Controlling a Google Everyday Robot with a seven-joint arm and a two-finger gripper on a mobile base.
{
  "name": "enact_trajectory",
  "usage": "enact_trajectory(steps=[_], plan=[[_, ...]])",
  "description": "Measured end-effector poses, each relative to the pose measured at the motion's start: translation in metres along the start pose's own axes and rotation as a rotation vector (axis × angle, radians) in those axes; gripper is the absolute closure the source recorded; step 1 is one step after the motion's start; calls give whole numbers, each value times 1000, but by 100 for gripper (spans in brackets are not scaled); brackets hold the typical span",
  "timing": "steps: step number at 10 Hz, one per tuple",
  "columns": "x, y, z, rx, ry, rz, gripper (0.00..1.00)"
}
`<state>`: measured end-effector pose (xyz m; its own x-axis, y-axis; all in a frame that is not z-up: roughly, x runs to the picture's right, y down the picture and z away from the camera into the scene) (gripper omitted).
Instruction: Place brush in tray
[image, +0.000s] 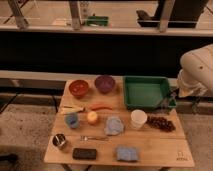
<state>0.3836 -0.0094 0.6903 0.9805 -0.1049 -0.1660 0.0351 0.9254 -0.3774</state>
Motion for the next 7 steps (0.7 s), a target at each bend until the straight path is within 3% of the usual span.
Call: enact_trajectory(steps=[2,4,7], plan=[[0,-15,-2,84,-35,-4,96],[0,-18,-2,200,-65,-4,96],[-8,-22,12,277,-99,-11,96]])
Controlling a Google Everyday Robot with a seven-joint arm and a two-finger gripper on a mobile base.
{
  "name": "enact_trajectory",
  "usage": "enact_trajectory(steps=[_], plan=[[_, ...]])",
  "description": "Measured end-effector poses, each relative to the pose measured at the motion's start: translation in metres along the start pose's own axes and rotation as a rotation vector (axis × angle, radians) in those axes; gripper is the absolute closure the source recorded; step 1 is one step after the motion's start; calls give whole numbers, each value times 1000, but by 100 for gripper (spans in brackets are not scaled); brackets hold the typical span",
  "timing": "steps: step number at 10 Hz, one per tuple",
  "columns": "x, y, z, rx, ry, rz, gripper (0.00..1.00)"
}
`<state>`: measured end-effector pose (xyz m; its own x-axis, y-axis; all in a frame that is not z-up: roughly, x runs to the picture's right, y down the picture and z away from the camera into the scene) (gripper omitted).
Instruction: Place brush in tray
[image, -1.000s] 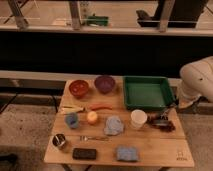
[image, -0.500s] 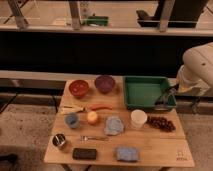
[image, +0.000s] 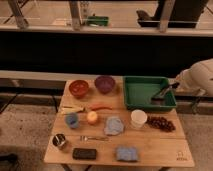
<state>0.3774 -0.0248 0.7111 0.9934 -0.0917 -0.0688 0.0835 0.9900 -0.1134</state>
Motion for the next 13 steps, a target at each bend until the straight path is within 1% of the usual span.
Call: enact_trajectory(steps=[2,3,5,6,8,11,13], plan=[[-1,-1,12,7,-20,8,96],[-8,-4,20,9,-44,20,96],[-20,-14,35,17,-75,29,96],[-23,-20,43,20,-92,42,96],[-33,-33,68,21,-129,74,96],[-23,-37,98,7,-156,146,96],[-19,-37,116,-4,-194,198,96]])
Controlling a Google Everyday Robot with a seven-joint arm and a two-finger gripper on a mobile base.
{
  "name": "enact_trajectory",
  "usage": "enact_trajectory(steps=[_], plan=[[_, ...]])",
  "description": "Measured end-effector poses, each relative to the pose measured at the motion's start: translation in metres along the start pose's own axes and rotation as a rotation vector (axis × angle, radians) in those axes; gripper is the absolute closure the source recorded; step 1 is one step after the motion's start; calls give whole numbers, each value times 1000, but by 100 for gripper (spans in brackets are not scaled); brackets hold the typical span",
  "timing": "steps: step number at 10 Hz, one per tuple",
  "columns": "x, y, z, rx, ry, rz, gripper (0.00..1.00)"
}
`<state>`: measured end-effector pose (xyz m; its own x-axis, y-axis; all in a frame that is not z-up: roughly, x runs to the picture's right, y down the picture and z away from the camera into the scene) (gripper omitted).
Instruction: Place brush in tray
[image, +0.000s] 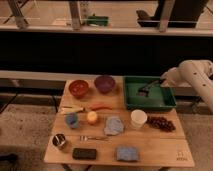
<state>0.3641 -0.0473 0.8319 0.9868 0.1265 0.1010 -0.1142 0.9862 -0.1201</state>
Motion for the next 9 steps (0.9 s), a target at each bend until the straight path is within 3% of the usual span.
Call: enact_trajectory(steps=[5,9], plan=[[11,7,37,-17,-83,106,96],[-8,9,53,-28,-131,124,96]])
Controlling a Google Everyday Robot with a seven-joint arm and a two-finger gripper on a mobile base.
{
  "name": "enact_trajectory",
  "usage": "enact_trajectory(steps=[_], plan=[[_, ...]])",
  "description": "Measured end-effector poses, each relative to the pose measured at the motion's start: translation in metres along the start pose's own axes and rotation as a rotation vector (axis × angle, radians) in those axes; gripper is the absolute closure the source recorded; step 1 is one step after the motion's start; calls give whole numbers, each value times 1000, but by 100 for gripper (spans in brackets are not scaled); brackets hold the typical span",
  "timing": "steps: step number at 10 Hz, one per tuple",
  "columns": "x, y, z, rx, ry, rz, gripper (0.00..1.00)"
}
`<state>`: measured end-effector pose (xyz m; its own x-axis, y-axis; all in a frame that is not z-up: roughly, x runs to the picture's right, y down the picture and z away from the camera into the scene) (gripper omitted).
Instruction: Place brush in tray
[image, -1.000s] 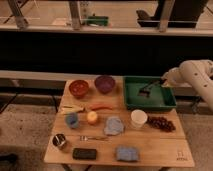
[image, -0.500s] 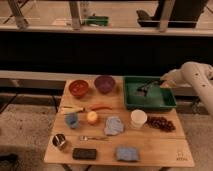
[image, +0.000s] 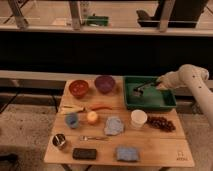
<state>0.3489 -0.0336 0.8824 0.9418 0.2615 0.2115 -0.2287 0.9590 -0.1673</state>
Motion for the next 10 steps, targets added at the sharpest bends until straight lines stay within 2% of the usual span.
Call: enact_trajectory(steps=[4,10], plan=[[-12,-1,11,-5,-12,-10,96],[-6,-3,16,-10,14,-17,96]])
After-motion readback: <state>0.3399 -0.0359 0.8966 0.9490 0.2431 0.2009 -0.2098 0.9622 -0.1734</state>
